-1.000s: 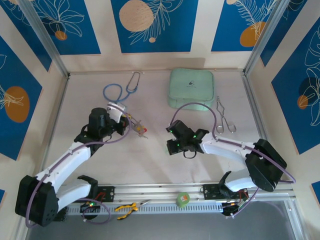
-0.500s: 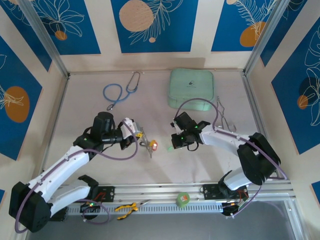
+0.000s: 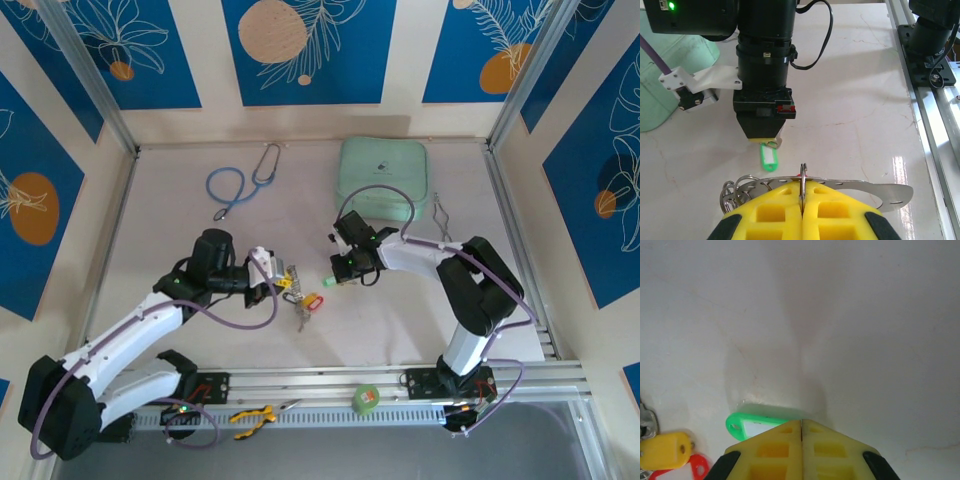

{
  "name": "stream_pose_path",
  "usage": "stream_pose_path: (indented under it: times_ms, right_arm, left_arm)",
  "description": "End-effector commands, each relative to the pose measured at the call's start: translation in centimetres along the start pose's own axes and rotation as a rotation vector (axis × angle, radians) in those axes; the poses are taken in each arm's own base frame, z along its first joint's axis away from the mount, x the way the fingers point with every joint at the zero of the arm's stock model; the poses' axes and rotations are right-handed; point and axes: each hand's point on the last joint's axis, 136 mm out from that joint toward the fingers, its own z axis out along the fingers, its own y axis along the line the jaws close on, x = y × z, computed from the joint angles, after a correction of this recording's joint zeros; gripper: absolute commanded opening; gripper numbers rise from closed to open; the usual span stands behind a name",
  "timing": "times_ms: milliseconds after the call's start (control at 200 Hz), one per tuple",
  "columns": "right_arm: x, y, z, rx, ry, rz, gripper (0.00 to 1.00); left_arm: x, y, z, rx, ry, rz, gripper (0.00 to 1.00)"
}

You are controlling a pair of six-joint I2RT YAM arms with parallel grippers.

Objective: Put the keys on the keyring

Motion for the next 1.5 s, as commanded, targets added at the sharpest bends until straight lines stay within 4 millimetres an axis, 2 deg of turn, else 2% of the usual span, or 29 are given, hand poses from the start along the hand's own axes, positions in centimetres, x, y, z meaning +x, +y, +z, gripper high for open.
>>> stream_pose_path:
  times_ms: [0, 80, 210, 295, 400, 510, 680, 900, 990, 1496]
  right_arm:
    - [-0.8, 0.1, -0.2, -0.005, -0.016, -0.013, 0.14]
    - [-1.2, 0.5, -0.8, -0.031, -0.044, -0.019, 0.22]
    - [-2.4, 1.2, -3.3, -0.092, -0.142, -0.015, 0.28]
    - [-2.7, 0.5, -4.6, -0.083, -0.174, 0.031, 0.29]
    - [-1.8, -0.6, -5.1, -0.039, -0.146, 0.108, 0.30]
    - [-0.7, -0.8, -4.5, -0.027, -0.087, 0.152, 0.31]
    - [0.0, -0.6, -3.6, 0.029, -0.039, 0.217, 0.31]
    - [1.4, 0.2, -1.9, 0.096, 0.026, 0.207, 0.30]
    - [1.3, 0.6, -1.5, 0.113, 0.028, 0.188, 0.30]
    - [0.5, 0.1, -0.3, 0.190, 0.043, 0.189, 0.24]
  left_arm:
    - [-0.7, -0.7, 0.3, 0.046, -0.048, 0.012, 0.00]
    - [-0.8, -0.6, 0.4, 0.044, -0.052, 0.004, 0.00]
    - [-0.8, -0.4, 0.6, 0.041, -0.054, -0.019, 0.00]
    - [-0.7, -0.2, 0.6, 0.034, -0.046, -0.033, 0.00]
    - [-0.5, -0.1, 0.7, 0.025, -0.042, -0.038, 0.00]
    - [-0.5, 0.0, 0.7, 0.020, -0.049, -0.034, 0.00]
    - [-0.5, -0.1, 0.7, 0.018, -0.056, -0.028, 0.00]
    - [-0.5, -0.1, 0.5, 0.013, -0.058, -0.015, 0.00]
    - [-0.5, -0.1, 0.5, 0.013, -0.059, -0.013, 0.00]
    - [-0.6, -0.3, 0.4, 0.015, -0.058, -0.004, 0.00]
